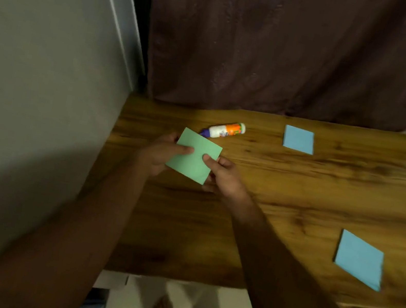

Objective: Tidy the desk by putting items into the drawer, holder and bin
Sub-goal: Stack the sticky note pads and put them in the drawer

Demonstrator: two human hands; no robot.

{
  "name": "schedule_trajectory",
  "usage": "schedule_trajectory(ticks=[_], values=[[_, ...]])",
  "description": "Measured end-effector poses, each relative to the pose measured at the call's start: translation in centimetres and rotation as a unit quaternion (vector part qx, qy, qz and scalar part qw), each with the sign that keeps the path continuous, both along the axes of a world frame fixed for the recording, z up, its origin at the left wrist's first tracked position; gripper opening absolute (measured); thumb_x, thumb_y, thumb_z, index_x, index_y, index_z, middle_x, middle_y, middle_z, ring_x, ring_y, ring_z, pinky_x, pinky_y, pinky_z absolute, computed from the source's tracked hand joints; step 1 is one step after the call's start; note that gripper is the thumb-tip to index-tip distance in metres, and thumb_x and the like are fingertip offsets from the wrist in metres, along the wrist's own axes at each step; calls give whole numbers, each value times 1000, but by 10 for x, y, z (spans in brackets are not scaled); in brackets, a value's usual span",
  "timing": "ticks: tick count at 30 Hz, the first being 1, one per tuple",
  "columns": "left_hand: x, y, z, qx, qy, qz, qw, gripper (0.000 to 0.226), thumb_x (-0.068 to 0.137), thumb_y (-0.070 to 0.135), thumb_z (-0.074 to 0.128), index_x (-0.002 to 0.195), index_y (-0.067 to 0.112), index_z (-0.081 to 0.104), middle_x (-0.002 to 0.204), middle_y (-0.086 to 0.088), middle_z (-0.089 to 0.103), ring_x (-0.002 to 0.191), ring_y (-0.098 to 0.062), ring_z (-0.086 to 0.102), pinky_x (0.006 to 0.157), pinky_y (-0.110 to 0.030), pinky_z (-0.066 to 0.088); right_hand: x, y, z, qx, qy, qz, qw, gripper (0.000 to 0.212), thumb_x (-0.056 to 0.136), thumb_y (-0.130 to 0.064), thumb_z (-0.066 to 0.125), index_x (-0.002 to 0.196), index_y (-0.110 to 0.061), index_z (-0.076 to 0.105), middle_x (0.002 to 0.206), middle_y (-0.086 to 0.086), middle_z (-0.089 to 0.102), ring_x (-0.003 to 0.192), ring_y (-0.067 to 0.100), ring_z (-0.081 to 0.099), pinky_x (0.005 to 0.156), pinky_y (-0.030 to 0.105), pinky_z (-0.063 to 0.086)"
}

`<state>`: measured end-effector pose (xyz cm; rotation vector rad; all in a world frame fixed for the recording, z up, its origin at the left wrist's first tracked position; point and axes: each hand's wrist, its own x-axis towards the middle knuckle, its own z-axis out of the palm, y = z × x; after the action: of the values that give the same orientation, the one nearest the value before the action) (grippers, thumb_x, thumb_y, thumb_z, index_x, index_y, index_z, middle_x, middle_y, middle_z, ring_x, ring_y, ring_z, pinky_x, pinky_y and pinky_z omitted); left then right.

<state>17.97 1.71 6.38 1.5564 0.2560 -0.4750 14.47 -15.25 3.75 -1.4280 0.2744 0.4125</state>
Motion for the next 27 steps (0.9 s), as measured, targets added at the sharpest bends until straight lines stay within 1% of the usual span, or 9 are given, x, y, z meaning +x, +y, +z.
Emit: schedule_trajectory(ticks=[2, 7, 11, 14, 17, 19, 22, 24, 27], values=[[-5, -40, 3, -23, -1, -11, 1000, 42, 90, 4, 61, 130, 12, 50, 114, -8, 64, 91, -23, 65, 72, -35, 54, -6, -34, 8, 17, -3, -27, 999, 21, 95, -27, 62, 113, -17, 63, 101, 0, 73, 88, 17, 71, 63, 30, 56], [-23, -142, 3, -31, 25, -24, 999, 32, 92, 10, 61, 122, 18, 54, 109, -4, 65, 95, -22, 64, 70, -34, 53, -33, -132, 20, 16, -2, -63, 998, 27, 94, -18, 62, 120, -10, 63, 109, 5, 73, 96, 20, 71, 67, 32, 59], [-42, -216, -5, -22, 20, -58, 998, 36, 90, 13, 65, 123, 18, 54, 113, -5, 66, 96, -21, 65, 71, -34, 55, -62, -205, 21, -17, -13, -102, 995, 25, 91, -17, 67, 113, -5, 65, 105, 10, 73, 88, 20, 72, 58, 30, 59], [-58, -270, -16, 5, 31, -87, 996, 34, 89, 15, 66, 122, 18, 55, 111, -5, 67, 95, -20, 66, 75, -36, 57, -86, -256, 14, -48, -6, -147, 988, 8, 91, -13, 67, 97, -10, 65, 92, 7, 73, 73, 14, 72, 50, 27, 56], [-72, -314, -29, 24, 47, -116, 992, 37, 92, 17, 64, 127, 15, 53, 107, -4, 67, 90, -17, 66, 68, -32, 56, -107, -303, 5, -69, 20, -184, 980, 5, 92, -13, 65, 95, -15, 62, 88, 4, 71, 71, 14, 69, 51, 24, 52], [-79, -338, -38, 47, 51, -135, 988, 31, 95, 18, 60, 125, 13, 55, 100, -3, 66, 83, -13, 66, 68, -30, 56, -120, -335, 0, -88, 29, -213, 973, 4, 92, -13, 65, 91, -15, 61, 85, 5, 69, 70, 15, 66, 51, 24, 50], [-86, -363, -58, 115, 26, -154, 981, 28, 97, 19, 56, 123, 9, 58, 103, -5, 66, 83, -12, 64, 69, -29, 55, -139, -376, -5, -99, 49, -273, 956, 11, 93, -15, 64, 86, -17, 56, 82, 4, 67, 70, 16, 65, 46, 23, 49], [-88, -374, -70, 164, 8, -150, 975, 31, 95, 21, 58, 124, 9, 58, 106, -8, 67, 86, -15, 65, 67, -30, 56, -151, -396, -12, -102, 76, -294, 947, 9, 93, -17, 64, 94, -16, 56, 89, 6, 66, 73, 16, 64, 44, 23, 49], [-89, -387, -77, 232, -18, -152, 961, 28, 93, 26, 61, 113, 7, 64, 100, -12, 70, 88, -24, 69, 78, -42, 60, -159, -410, -24, -114, 122, -278, 946, 21, 93, -18, 64, 112, -13, 57, 101, 11, 66, 78, 18, 64, 50, 28, 50]])
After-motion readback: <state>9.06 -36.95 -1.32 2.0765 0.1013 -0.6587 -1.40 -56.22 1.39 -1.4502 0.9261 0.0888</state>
